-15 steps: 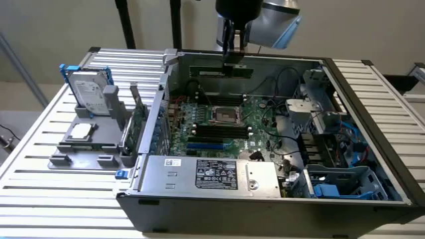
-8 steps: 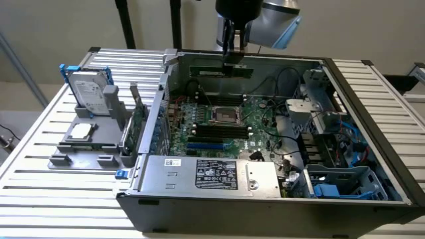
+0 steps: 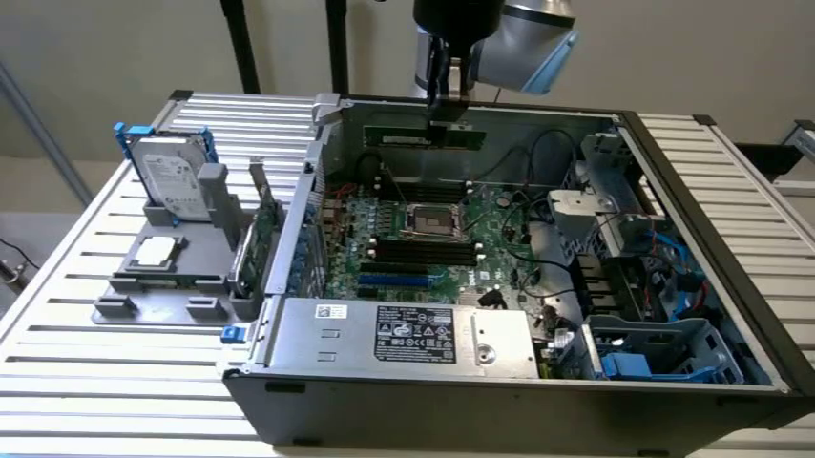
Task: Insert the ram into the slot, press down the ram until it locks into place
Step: 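Insert the ram into the slot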
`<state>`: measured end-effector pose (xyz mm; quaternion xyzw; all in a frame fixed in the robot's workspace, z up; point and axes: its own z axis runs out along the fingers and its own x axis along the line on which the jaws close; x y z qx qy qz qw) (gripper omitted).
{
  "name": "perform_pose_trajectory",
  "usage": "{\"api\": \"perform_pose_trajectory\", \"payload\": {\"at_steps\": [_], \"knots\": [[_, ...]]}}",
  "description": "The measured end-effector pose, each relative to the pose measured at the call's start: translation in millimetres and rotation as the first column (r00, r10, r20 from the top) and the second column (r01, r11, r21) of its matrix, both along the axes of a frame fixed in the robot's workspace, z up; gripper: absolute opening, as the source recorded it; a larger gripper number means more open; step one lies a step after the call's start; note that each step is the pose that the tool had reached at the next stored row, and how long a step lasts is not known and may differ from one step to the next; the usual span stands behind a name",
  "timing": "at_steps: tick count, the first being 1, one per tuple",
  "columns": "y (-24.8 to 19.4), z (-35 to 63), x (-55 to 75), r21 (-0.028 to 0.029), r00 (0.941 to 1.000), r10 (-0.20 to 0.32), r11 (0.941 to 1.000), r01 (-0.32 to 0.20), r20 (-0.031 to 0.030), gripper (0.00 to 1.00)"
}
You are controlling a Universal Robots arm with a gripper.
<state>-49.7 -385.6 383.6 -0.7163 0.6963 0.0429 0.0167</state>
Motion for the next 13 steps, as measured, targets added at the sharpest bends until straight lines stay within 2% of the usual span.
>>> {"api": "perform_pose_trajectory", "payload": {"at_steps": [3, 13], "knots": [[-0.1, -2.1, 0.0, 0.0001, 1.0000, 0.000, 1.0000, 0.000, 0.0000, 0.13], [0.0, -20.1, 0.4, -0.0002, 1.0000, -0.001, 1.0000, 0.001, -0.0002, 0.13]]}}
